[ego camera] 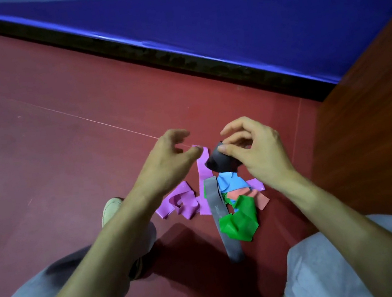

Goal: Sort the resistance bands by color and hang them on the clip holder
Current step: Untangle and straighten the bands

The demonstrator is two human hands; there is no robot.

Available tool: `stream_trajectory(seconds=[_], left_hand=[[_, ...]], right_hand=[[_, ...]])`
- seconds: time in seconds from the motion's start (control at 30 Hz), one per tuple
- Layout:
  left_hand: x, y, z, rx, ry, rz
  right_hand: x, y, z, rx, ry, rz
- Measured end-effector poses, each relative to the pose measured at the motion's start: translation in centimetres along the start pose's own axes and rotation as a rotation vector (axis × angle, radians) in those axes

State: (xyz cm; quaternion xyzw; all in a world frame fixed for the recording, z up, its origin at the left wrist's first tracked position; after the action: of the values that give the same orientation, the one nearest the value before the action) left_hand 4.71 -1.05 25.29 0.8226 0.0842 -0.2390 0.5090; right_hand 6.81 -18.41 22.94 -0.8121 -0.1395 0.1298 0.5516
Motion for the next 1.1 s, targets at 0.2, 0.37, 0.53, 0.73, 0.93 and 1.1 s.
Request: stream_trajectory(seconds=[0.2,0.37,0.53,0.73,0.93,1.1], left_hand=[[-0.4,0.8,1.5,0.224,-0.004,0.191],[-0.8,0.5,1.7,0.359,0.127,0.319],[-0.8,0.9,1.4,0.37,0.231,0.354],[-0.8,1.0,0.3,0.373,0.214,0.367],[-0.9,0.4,-0.6,0.087,0.075,0.389],[-1.4,0.8,-0.9,-0.072,0.022,0.391]], right_hand=[[0.2,-0.1,0.0,0.204,-0.002,-0.017],[0.2,0.0,-0.1,0.311,-0.004,-0.017],[0.4,-0.1,-0.6,0.383,0.022,-0.023],[0.5,1.5,-1.2,0.272,0.005,0.099],[0.7,3.4,-0.2,0.067,-0.164,0.273],[1.0,3.1,0.4,0.078,-0.182,0.263]])
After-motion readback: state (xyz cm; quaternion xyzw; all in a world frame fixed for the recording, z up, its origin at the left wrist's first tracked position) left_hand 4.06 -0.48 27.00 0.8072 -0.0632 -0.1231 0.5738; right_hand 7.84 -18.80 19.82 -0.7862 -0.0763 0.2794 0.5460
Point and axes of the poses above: each hand's wrist, its own x-axis towards the middle knuckle, its own z-axis out of the palm, y = z × x, the point moved 1 cm from there along x, towards the middle knuckle, and after that the axes turned 14 degrees about -y, right-handed, at the moved point
